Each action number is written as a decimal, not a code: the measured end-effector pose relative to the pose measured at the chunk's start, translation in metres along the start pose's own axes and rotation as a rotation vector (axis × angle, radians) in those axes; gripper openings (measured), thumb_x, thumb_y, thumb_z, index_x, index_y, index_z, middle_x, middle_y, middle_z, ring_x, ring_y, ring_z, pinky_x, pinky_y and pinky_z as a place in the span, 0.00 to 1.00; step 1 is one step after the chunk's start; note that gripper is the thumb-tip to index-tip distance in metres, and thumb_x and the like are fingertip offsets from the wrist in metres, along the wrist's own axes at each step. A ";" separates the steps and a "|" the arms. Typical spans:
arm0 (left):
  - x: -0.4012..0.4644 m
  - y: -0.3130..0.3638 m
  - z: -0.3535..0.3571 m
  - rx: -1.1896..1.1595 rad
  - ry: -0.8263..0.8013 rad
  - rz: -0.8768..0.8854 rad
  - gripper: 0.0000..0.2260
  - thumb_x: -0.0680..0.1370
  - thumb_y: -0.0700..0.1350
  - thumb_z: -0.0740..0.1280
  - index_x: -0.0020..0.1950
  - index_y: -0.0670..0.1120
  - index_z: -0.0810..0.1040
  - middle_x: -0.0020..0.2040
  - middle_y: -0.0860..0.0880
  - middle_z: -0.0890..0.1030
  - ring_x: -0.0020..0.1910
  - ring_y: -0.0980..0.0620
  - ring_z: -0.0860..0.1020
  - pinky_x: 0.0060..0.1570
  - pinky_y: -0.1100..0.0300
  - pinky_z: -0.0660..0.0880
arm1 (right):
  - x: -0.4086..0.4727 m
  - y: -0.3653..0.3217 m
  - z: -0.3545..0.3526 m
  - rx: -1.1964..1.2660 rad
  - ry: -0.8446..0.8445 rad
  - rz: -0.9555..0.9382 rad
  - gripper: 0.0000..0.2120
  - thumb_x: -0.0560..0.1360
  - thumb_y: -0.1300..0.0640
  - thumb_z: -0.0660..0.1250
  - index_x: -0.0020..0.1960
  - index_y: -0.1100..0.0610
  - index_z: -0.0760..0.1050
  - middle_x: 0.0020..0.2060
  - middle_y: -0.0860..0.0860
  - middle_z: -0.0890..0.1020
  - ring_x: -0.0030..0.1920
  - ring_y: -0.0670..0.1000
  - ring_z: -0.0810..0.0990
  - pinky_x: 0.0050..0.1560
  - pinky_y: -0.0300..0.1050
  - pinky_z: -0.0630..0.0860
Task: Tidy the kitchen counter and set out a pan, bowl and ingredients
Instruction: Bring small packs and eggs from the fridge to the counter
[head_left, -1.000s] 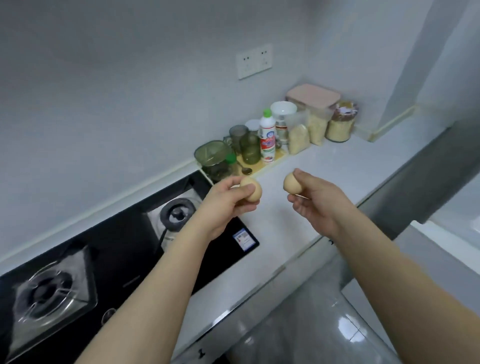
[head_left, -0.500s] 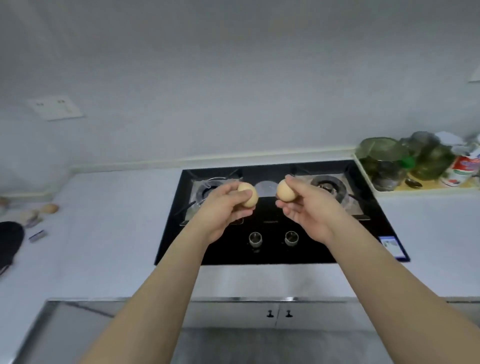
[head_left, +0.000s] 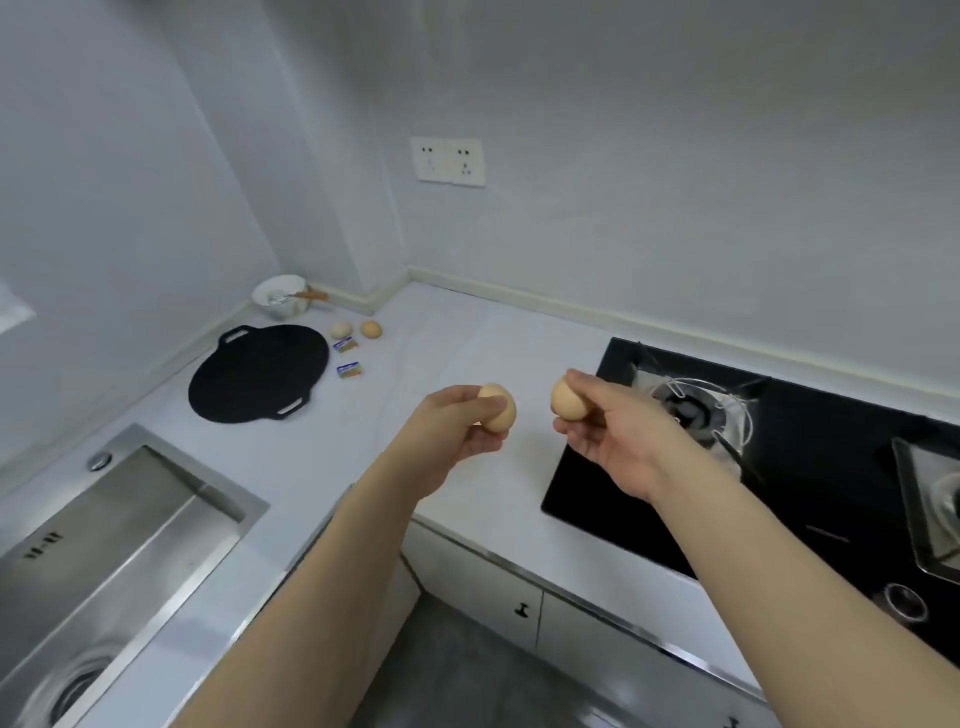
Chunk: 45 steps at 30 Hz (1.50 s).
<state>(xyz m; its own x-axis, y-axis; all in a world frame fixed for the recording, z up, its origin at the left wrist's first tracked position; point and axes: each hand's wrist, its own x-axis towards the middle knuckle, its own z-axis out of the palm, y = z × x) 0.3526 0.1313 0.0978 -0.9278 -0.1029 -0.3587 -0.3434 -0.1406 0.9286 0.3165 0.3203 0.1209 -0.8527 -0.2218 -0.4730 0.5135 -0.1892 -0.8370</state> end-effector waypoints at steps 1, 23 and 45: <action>0.001 0.001 -0.011 -0.010 0.029 -0.003 0.10 0.78 0.42 0.69 0.57 0.40 0.78 0.49 0.42 0.82 0.46 0.46 0.81 0.53 0.54 0.80 | 0.005 0.000 0.011 -0.014 -0.016 0.004 0.13 0.75 0.52 0.70 0.54 0.60 0.77 0.40 0.56 0.81 0.36 0.51 0.80 0.31 0.37 0.75; 0.080 0.030 -0.158 -0.094 0.429 -0.048 0.07 0.78 0.42 0.68 0.55 0.42 0.79 0.45 0.45 0.82 0.42 0.48 0.80 0.48 0.55 0.78 | 0.172 -0.013 0.175 -0.213 -0.311 0.173 0.13 0.76 0.53 0.69 0.53 0.62 0.77 0.42 0.58 0.80 0.36 0.51 0.78 0.33 0.39 0.74; 0.274 0.023 -0.331 0.074 0.482 -0.191 0.06 0.77 0.43 0.69 0.52 0.48 0.78 0.47 0.45 0.82 0.43 0.50 0.80 0.45 0.57 0.78 | 0.380 0.041 0.293 -0.515 -0.168 0.178 0.11 0.74 0.56 0.71 0.54 0.59 0.76 0.39 0.53 0.80 0.34 0.48 0.76 0.33 0.38 0.74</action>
<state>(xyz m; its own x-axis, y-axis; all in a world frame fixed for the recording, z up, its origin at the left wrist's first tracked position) 0.1388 -0.2264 -0.0103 -0.6814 -0.5260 -0.5089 -0.5253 -0.1327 0.8405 0.0416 -0.0515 -0.0124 -0.7085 -0.3651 -0.6040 0.4990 0.3461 -0.7945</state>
